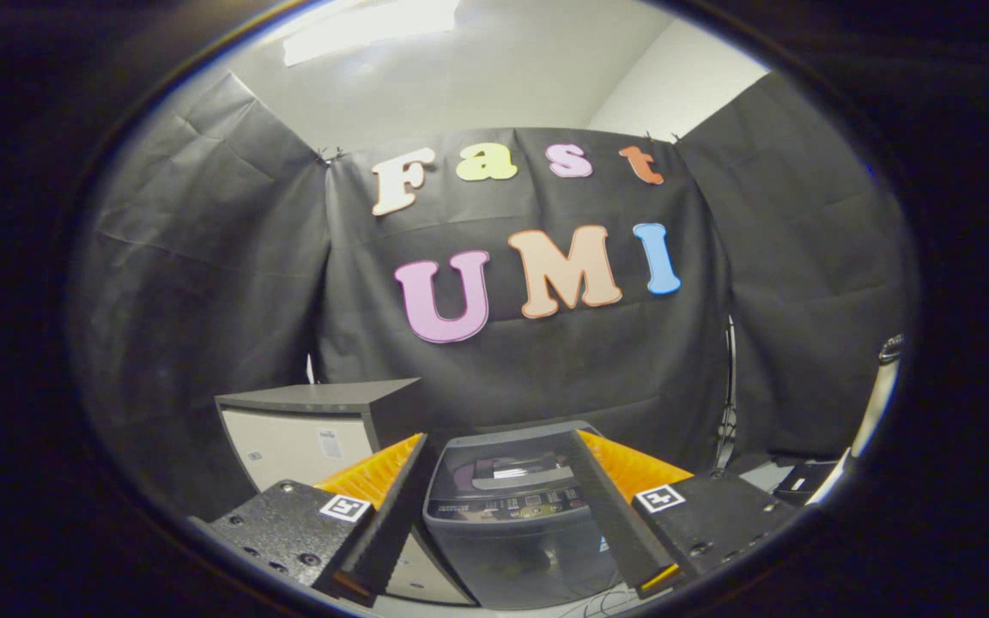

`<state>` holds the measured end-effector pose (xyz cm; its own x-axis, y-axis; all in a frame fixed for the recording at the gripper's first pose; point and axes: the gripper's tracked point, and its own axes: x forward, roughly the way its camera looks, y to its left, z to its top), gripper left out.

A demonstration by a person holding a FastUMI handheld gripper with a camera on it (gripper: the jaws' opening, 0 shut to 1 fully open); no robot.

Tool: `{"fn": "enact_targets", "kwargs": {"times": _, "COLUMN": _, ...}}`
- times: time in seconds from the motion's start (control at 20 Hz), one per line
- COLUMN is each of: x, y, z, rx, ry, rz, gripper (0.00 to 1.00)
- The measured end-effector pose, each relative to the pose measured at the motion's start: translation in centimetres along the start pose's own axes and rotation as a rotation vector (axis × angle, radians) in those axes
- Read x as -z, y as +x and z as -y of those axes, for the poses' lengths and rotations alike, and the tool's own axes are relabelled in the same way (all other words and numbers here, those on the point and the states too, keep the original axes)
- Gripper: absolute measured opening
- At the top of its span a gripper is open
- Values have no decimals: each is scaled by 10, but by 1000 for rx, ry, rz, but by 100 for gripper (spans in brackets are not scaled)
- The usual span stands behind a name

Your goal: Put the clothes into the washing machine and then close the washing machine lid.

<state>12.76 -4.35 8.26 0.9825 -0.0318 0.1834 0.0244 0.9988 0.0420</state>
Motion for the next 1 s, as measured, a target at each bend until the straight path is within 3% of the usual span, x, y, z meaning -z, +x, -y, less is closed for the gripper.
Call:
{"fn": "enact_targets", "kwargs": {"times": 0.2, "x": 8, "y": -3, "z": -15, "rx": 6, "ry": -94, "rz": 8, "gripper": 97}}
{"fn": "enact_targets", "kwargs": {"times": 0.5, "x": -2, "y": -1, "z": -22, "rx": 15, "ry": -32, "rz": 41, "gripper": 97}}
{"fn": "enact_targets", "kwargs": {"times": 1.0, "x": 18, "y": 12, "z": -24, "rx": 6, "ry": -99, "rz": -18, "gripper": 97}}
